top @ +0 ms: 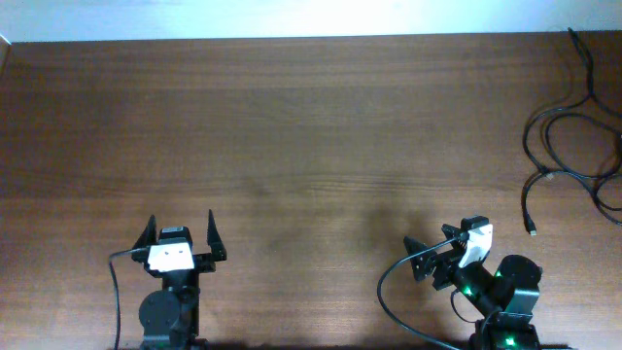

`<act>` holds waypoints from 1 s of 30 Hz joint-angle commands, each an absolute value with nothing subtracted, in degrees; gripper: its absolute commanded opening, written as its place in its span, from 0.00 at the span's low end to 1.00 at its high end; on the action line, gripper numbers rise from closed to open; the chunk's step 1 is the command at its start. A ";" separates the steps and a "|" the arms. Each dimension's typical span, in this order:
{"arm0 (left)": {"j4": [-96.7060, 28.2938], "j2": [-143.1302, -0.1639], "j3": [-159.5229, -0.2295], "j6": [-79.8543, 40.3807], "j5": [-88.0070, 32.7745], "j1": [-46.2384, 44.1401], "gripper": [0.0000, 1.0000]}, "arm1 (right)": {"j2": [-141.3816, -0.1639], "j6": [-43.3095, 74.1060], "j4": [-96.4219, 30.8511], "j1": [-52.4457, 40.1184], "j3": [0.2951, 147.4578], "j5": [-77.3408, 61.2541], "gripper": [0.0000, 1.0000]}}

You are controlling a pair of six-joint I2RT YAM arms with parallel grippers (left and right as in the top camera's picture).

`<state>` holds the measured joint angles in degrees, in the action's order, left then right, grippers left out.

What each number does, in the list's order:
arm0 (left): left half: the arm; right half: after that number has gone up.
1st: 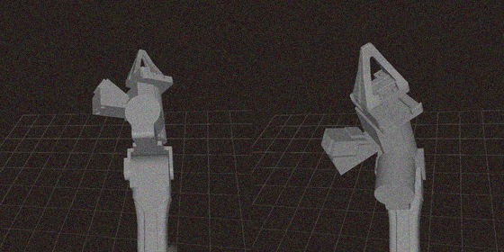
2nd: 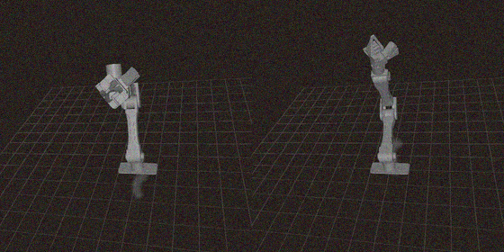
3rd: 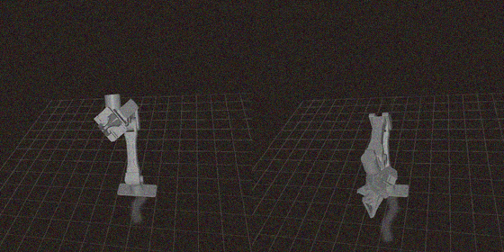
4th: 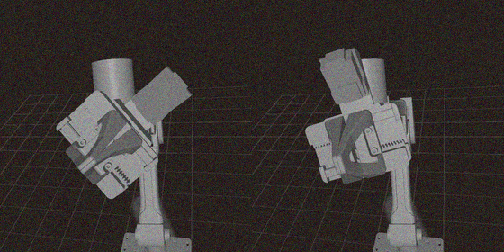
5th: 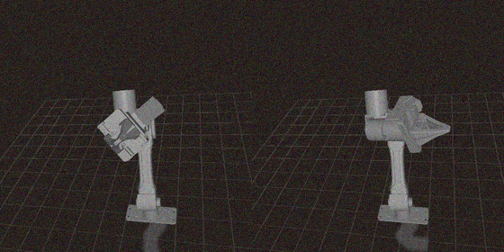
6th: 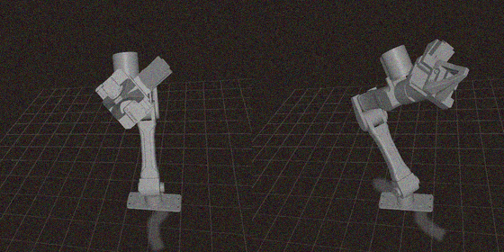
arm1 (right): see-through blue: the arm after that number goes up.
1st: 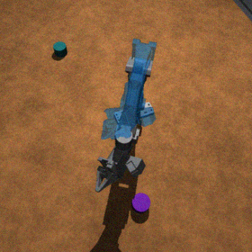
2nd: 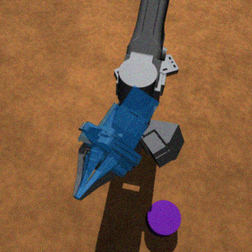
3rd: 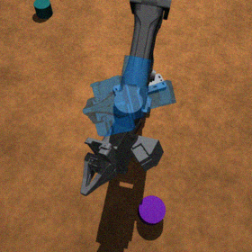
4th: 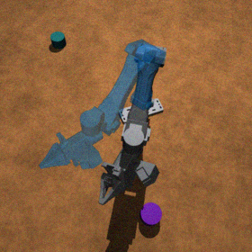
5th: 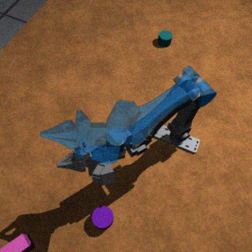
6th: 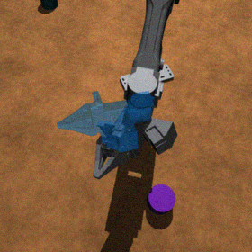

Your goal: Untangle cables

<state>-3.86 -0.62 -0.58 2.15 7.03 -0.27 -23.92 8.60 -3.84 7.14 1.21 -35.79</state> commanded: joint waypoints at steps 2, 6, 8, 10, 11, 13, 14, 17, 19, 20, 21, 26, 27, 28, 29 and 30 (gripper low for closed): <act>-4.56 -0.30 -0.51 3.29 5.15 0.01 0.99 | -23.73 8.45 -4.08 7.14 0.91 -35.66 0.99; -4.58 -0.27 -0.51 4.01 5.39 -0.01 0.99 | -23.73 8.45 -4.08 7.14 0.91 -35.66 0.99; -4.51 -0.27 -0.51 3.97 5.34 -0.27 0.99 | -23.73 8.45 -4.08 7.14 0.91 -35.66 0.99; -4.40 -0.30 -0.51 3.97 5.37 -0.32 0.99 | -23.73 8.45 -4.08 7.14 0.91 -35.66 0.99; -4.40 -0.32 -0.54 3.97 5.37 -0.32 0.99 | -23.73 8.45 -4.08 7.14 0.91 -35.66 0.99; -4.40 -0.34 -0.54 3.95 5.37 -0.32 0.99 | -23.73 8.45 -4.08 7.14 0.91 -35.66 0.99; -4.40 -0.34 -0.54 3.97 5.37 -0.32 0.99 | -23.73 8.45 -4.08 7.14 0.91 -35.66 0.99; -4.40 -0.34 -0.54 3.97 5.37 -0.32 0.99 | -23.73 8.45 -4.08 7.14 0.91 -35.66 0.99; -4.40 -0.34 -0.54 3.97 5.37 -0.32 0.99 | -23.73 8.45 -4.08 7.14 0.91 -35.66 0.99; -4.40 -0.34 -0.54 3.97 5.37 -0.32 0.99 | -23.73 8.45 -4.08 7.14 0.91 -35.66 0.99; -4.40 -0.34 -0.54 3.97 5.37 -0.32 0.99 | -23.73 8.45 -4.08 7.14 0.91 -35.64 0.99; -4.40 -0.34 -0.54 3.97 5.37 -0.32 0.99 | -23.27 8.45 -3.90 7.14 0.91 -34.28 0.99; -4.40 -0.34 -0.54 3.97 5.37 -0.32 0.99 | -22.46 8.64 -1.85 7.14 0.91 -34.13 0.99; -4.40 -0.34 -0.54 3.97 5.37 -0.32 0.99 | -21.04 10.59 4.58 7.14 0.91 -34.06 0.99; -4.40 -0.34 -0.54 3.97 5.37 -0.32 0.99 | -19.38 10.61 10.50 7.14 0.91 -32.38 0.99; -4.40 -0.34 -0.54 3.97 5.37 -0.32 0.99 | -17.89 10.61 14.90 7.14 0.91 -30.59 0.99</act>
